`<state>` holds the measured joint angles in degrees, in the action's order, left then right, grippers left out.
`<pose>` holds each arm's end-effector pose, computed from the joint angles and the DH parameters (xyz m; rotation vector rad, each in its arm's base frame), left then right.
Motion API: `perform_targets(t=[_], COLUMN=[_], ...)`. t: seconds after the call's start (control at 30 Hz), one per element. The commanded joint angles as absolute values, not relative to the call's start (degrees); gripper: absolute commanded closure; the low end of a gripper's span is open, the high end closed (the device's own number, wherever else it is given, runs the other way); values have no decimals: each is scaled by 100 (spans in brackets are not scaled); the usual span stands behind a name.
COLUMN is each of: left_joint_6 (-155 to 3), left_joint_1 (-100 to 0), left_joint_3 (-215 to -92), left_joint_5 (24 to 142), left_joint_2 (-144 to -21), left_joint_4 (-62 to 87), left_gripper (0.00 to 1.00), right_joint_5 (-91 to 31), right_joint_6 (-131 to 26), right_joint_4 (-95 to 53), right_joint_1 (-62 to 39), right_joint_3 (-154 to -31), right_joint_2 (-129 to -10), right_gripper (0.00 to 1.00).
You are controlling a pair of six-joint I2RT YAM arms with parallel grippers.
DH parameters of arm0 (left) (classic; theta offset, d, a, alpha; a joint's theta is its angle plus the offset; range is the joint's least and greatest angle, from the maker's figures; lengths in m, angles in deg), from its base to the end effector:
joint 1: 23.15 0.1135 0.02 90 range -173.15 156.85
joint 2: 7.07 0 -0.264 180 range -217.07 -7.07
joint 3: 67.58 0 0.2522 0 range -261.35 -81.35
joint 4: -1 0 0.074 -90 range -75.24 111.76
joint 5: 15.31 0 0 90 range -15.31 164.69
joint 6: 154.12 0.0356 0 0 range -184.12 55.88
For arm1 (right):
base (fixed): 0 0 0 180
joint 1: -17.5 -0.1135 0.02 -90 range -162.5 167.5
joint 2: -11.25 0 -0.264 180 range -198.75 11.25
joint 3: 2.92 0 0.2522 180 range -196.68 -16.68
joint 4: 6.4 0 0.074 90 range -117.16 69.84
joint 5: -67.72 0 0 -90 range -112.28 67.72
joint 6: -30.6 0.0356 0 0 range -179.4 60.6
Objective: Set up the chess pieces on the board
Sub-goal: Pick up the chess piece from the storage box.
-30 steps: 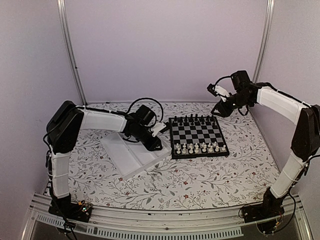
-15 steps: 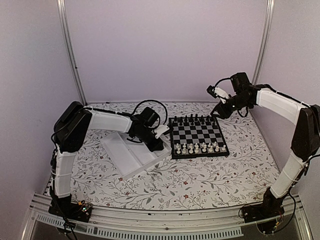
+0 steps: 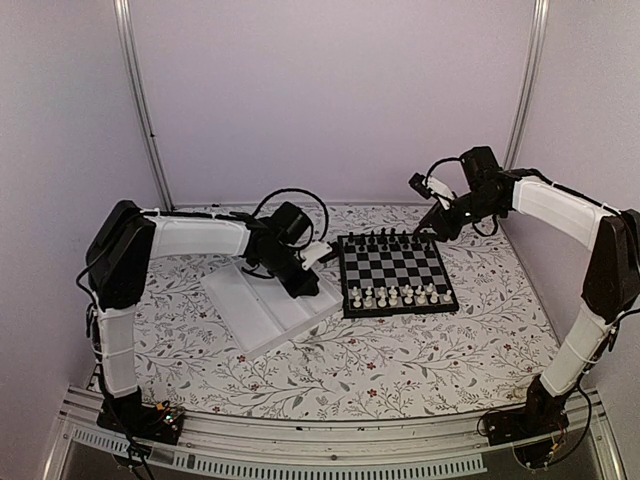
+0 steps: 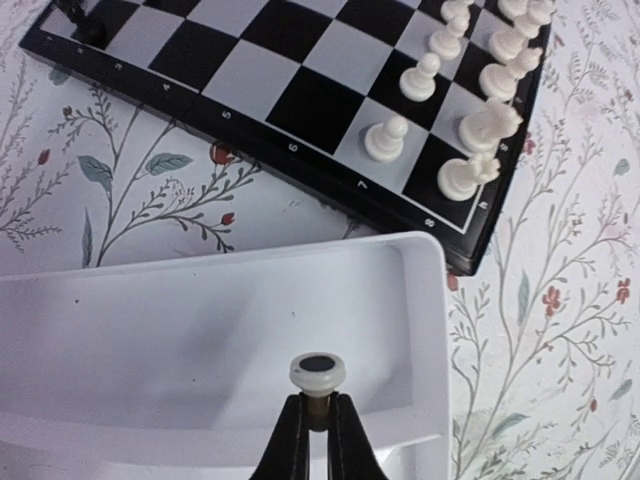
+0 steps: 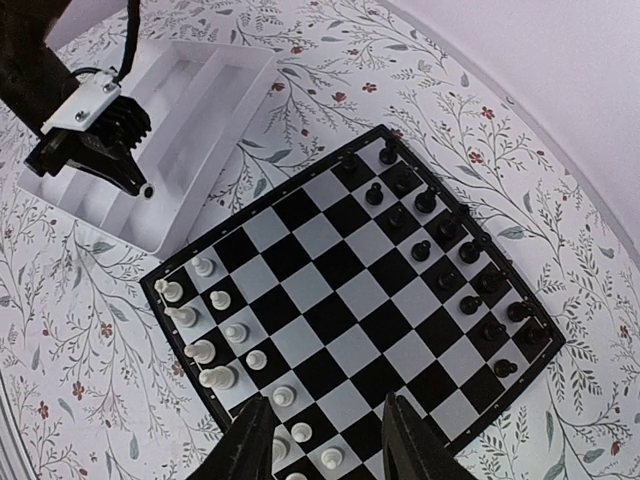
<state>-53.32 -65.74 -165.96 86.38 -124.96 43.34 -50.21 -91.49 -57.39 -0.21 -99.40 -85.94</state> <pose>0.3136 -0.2981 0.1666 1.2698 2.3716 -0.4494 0.3479 0.1286 0.2895 -1.1890 2.0732 0.4840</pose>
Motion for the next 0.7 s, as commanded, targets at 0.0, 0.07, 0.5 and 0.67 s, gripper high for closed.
perform_targets(t=[0.0, 0.07, 0.5, 0.67], left_joint_6=[-5569, -5694, -6760, -6975], left_joint_1=[-6605, -6604, -6604, -6613], left_joint_3=[-16894, -17083, -17460, -17126], left_joint_5=[8955, 9156, 11227, 11711], left_joint_2=[-11885, -11789, -11619, -11458], left_joint_4=[5030, 5262, 5581, 5267], left_gripper=[100, 100, 99, 99], right_joint_5=[-5536, -5290, -3574, -2998], right_joint_6=[-9764, -9981, -10885, -11072], right_joint_4=[-6154, -6207, -5712, -5420], right_joint_1=[-324, -632, -2783, -3347], right_joint_3=[-10040, -10049, -9786, -9527], right_joint_2=[-8306, -8246, -8012, -8103], right_gripper=[60, 60, 59, 58])
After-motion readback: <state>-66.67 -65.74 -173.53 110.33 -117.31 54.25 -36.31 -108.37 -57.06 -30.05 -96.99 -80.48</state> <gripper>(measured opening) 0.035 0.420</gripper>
